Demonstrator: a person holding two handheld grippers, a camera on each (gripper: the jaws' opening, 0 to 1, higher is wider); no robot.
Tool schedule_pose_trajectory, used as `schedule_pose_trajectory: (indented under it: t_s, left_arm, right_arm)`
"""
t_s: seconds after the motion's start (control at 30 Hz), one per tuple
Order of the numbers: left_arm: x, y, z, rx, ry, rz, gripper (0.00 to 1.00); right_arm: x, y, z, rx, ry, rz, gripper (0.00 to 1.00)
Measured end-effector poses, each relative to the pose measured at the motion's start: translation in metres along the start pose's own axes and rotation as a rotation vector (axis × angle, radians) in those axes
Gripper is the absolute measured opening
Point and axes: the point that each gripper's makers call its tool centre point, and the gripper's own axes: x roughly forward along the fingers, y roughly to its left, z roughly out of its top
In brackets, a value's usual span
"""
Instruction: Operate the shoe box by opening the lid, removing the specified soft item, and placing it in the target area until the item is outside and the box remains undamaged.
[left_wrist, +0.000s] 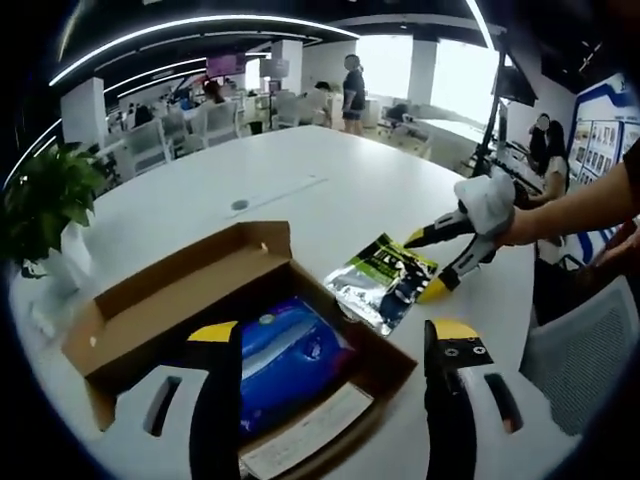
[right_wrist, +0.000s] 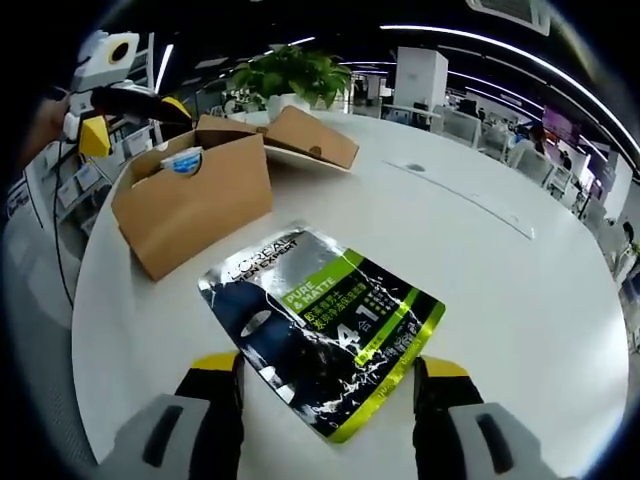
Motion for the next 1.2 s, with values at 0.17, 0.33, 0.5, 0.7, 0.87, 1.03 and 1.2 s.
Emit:
schedule_pose_trajectory:
  t_s: [0.17, 0.33, 0.5, 0.7, 0.87, 1.03, 1.2]
  left_arm:
    - [-0.007, 0.010, -0.004, -0.013, -0.002, 0.020, 0.75]
    - [-0.015, 0.020, -0.004, -0.029, -0.016, 0.040, 0.75]
    - [-0.022, 0.030, -0.007, -0.036, -0.019, 0.061, 0.75]
    - [-0.029, 0.039, -0.012, -0.040, -0.017, 0.077, 0.75]
    - [-0.033, 0.045, -0.014, -0.051, -0.020, 0.088, 0.75]
    - [-0.037, 0.051, -0.016, -0.049, -0.017, 0.100, 0.75]
    - [-0.042, 0.058, -0.021, -0.049, -0.014, 0.107, 0.75]
  right_arm:
    - [0.004, 0.002, 0.003, 0.000, 0.003, -0.001, 0.68]
    - [0.008, 0.005, 0.008, 0.005, 0.001, -0.004, 0.68]
    - [0.010, 0.007, 0.010, 0.007, 0.003, -0.005, 0.68]
    - [0.013, 0.008, 0.013, 0.009, 0.004, -0.008, 0.67]
    - [0.016, 0.009, 0.016, 0.012, 0.003, -0.011, 0.67]
    - [0.014, 0.008, 0.016, 0.003, 0.010, -0.019, 0.67]
    - [0.008, 0.010, 0.020, 0.003, 0.001, -0.018, 0.67]
